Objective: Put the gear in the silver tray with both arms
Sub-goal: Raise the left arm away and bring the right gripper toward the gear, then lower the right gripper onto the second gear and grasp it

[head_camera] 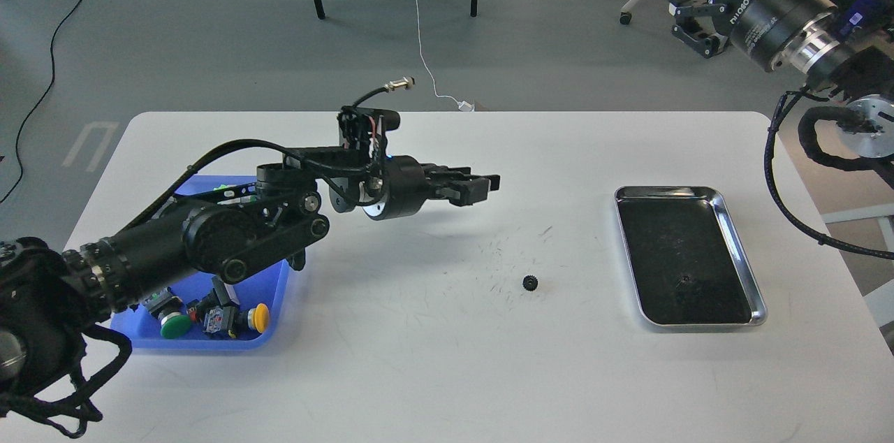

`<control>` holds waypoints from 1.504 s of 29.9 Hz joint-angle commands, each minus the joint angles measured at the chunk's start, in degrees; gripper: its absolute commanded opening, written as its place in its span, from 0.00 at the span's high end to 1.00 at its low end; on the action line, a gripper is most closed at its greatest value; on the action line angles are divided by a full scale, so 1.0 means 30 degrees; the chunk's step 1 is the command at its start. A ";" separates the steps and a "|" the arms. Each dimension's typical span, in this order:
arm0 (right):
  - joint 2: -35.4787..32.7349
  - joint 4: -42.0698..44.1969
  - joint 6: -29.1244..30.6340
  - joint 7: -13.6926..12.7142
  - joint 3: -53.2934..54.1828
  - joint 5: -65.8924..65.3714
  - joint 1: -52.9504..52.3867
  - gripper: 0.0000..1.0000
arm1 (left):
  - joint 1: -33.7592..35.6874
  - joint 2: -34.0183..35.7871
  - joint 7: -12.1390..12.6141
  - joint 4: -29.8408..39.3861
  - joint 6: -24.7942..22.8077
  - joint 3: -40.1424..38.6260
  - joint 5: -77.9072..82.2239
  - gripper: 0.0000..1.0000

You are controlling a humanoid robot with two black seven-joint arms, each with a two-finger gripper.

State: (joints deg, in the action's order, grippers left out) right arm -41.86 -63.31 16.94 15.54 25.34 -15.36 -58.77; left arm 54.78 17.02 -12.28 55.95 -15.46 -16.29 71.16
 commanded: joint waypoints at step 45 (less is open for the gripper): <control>1.2195 0.1476 -0.1224 0.2172 -2.5263 -1.8230 -0.9327 0.47 | -0.1210 0.4579 -0.0125 -0.2448 -0.0180 -0.4415 -2.2841 0.03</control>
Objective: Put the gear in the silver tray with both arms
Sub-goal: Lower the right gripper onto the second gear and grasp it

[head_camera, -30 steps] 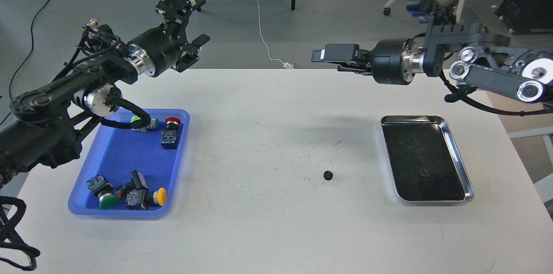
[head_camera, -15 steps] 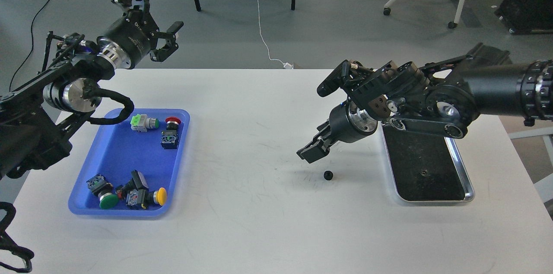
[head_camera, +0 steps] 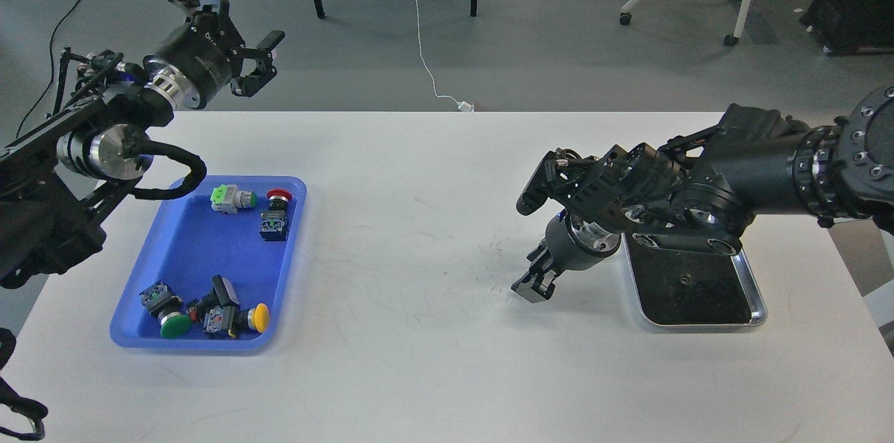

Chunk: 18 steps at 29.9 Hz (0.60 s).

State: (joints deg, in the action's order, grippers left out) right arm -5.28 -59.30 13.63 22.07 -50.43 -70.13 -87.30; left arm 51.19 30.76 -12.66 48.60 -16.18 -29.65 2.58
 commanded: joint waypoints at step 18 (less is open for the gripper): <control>-0.0057 0.0110 -0.0089 -0.0004 -0.0093 -0.0031 0.0274 0.89 | -0.0040 0.0001 0.0031 -0.0028 0.0089 0.0069 0.0018 0.03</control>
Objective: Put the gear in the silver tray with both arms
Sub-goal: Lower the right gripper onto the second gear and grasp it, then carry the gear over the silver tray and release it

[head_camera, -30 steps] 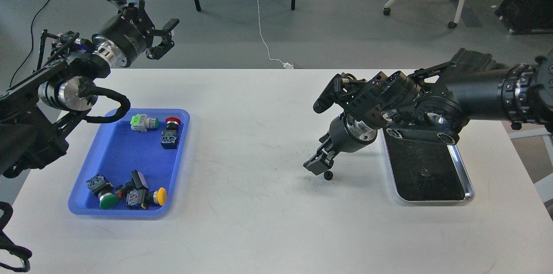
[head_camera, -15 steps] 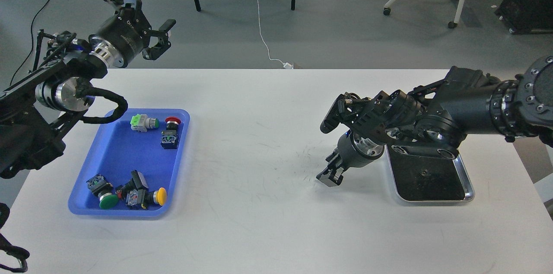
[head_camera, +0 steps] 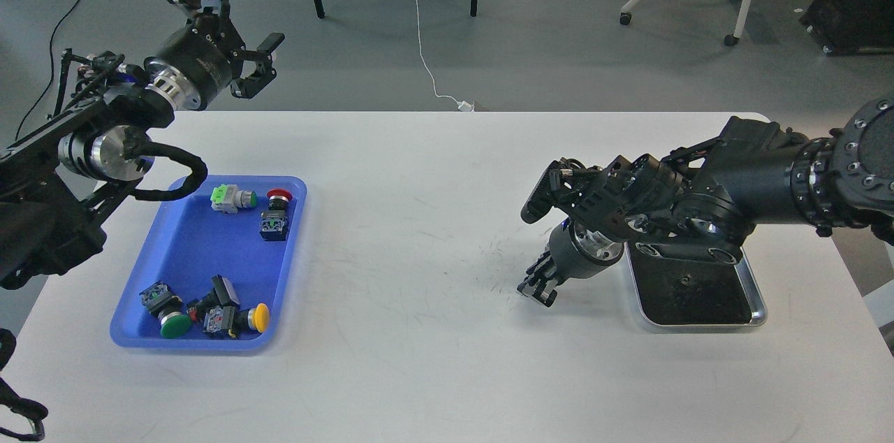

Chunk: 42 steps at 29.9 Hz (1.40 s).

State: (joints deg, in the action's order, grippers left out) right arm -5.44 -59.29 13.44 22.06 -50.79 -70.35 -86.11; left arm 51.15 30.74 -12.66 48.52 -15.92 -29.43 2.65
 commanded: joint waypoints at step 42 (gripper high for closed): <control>-0.7707 0.3446 -0.2753 -0.0323 -0.0386 -0.5379 0.2277 0.38 | 0.0088 0.0299 0.0059 0.0000 0.0034 0.0025 0.0023 0.03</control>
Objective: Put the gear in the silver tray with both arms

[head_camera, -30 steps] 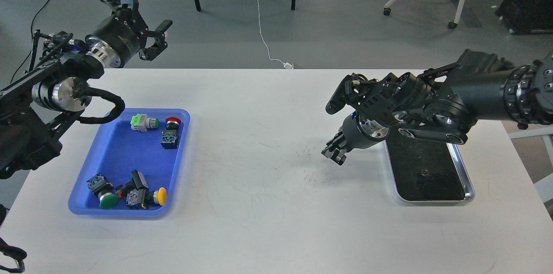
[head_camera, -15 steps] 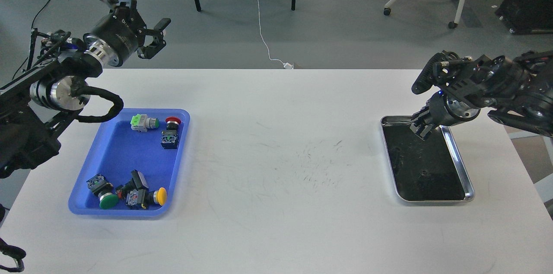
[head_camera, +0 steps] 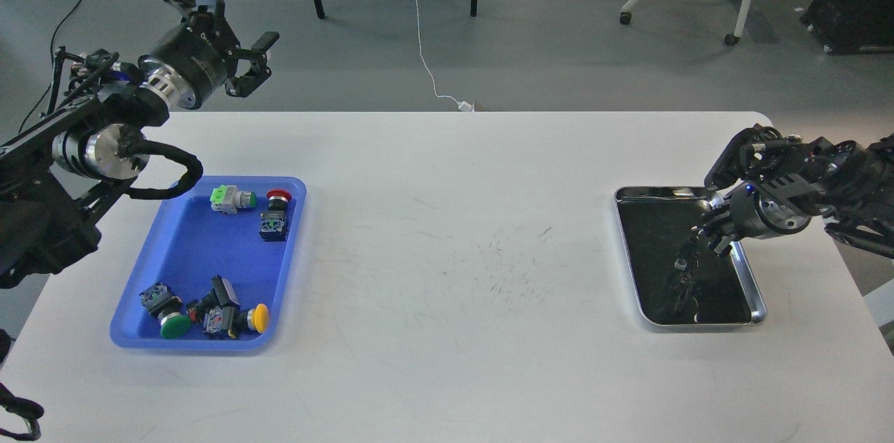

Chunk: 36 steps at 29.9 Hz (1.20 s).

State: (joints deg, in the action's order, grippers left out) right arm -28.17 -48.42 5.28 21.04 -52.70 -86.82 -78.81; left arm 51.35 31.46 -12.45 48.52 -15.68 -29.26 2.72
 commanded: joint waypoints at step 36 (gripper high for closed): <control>0.6635 0.5416 -0.0180 -0.1330 3.3443 2.1278 0.5353 0.01 | 0.0197 -0.4391 0.0135 -0.4192 -0.0193 -0.4834 -0.1433 0.03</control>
State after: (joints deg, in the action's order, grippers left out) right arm -8.90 -35.15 4.70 17.17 42.72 -33.25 -63.05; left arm 52.02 19.83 -12.04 35.97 -16.36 -42.54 0.35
